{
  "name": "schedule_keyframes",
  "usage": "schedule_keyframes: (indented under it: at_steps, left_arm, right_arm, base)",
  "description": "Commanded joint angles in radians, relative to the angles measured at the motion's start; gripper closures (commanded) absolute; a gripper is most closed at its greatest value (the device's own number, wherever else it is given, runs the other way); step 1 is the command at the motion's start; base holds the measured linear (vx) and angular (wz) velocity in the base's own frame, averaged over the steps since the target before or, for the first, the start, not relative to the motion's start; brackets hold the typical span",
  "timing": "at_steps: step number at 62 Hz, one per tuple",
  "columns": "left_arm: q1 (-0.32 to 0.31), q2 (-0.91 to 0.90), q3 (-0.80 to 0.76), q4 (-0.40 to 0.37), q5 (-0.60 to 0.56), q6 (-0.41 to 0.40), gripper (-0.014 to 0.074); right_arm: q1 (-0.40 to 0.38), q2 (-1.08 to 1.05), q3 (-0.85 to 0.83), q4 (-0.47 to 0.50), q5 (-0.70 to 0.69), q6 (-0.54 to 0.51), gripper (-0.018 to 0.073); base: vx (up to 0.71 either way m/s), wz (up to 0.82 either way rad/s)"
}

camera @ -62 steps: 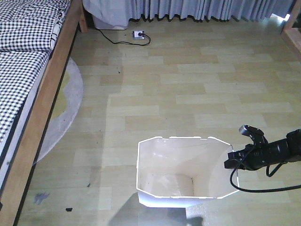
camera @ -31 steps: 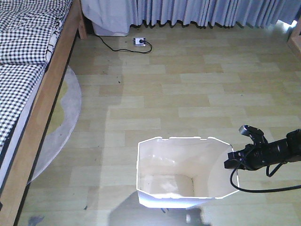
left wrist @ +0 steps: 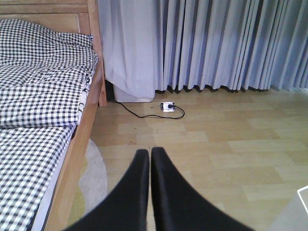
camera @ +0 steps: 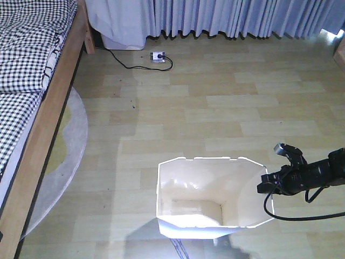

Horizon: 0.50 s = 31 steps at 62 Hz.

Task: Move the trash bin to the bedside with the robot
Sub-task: 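Carry the held bin with the right gripper to the floor beside the bed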

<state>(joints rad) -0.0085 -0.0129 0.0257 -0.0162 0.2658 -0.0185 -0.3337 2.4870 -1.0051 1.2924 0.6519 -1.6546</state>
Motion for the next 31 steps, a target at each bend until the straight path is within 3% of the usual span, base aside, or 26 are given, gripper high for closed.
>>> schedule_keyframes:
  at_steps: [1,31]
  left_arm:
    - [-0.006,-0.012,0.019,-0.002,-0.069,-0.004,0.0602]
    - [-0.006,-0.012,0.019,-0.002,-0.069,-0.004,0.0602]
  right_arm:
    - [-0.003,-0.073,-0.007,0.041,0.234,-0.005,0.0564]
    - [-0.003,-0.073,-0.007,0.041,0.234,-0.005,0.0564]
  base:
    - [0.26,-0.01]
    - [0.27,0.0]
